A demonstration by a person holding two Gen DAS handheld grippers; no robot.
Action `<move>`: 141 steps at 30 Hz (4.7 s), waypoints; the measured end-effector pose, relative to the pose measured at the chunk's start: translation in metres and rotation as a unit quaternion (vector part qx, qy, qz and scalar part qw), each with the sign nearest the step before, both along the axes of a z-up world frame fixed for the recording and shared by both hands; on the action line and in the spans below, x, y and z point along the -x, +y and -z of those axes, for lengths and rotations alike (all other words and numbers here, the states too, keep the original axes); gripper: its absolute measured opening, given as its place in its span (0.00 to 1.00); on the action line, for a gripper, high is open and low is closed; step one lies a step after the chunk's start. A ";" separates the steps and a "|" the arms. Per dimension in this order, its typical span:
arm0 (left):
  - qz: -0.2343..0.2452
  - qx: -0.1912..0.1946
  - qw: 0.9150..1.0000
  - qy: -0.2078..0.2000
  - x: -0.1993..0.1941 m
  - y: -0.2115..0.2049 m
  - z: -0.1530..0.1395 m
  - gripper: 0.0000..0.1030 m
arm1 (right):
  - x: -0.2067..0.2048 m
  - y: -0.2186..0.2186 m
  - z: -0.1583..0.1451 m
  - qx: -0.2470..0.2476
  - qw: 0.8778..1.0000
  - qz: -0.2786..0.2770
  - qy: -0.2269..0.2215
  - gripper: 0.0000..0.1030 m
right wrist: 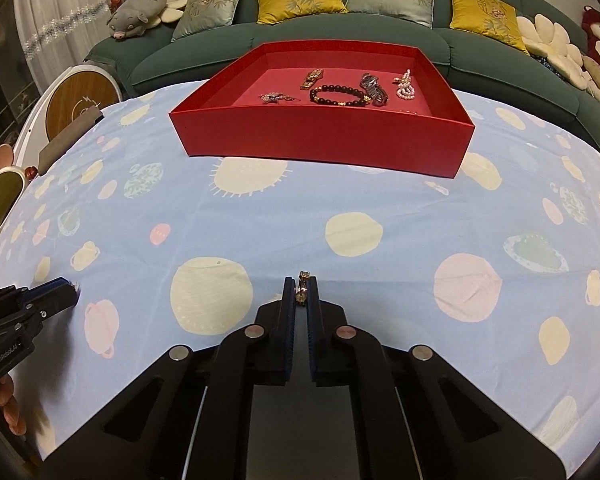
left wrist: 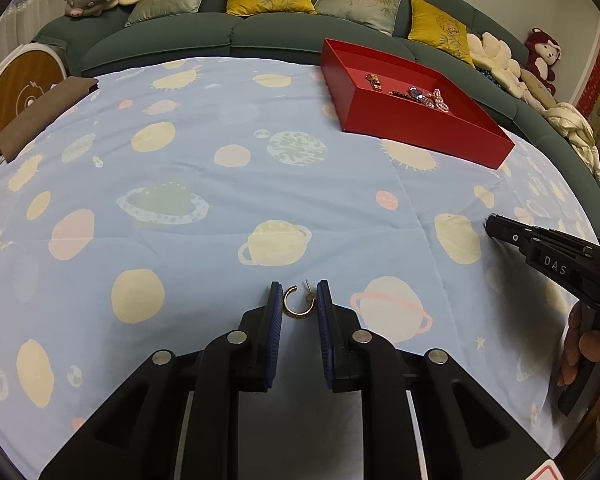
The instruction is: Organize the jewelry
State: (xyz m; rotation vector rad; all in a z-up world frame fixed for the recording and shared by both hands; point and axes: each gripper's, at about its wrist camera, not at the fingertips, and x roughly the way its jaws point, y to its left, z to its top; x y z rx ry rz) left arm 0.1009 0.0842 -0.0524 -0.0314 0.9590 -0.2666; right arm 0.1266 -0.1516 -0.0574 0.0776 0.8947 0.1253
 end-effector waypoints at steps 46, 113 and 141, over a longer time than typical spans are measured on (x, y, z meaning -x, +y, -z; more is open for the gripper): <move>0.044 0.031 0.990 -0.128 -0.177 -0.132 -0.135 0.14 | -0.120 -0.060 -0.137 -0.088 0.988 0.028 -0.122 0.04; -0.051 0.010 0.996 -0.077 -0.038 -0.085 -0.104 0.58 | 0.038 -0.054 -0.110 -0.016 0.987 0.099 -0.122 0.77; -0.063 -0.070 0.991 -0.095 -0.062 -0.111 -0.089 0.73 | 0.007 -0.039 -0.094 0.036 0.988 0.100 -0.112 0.89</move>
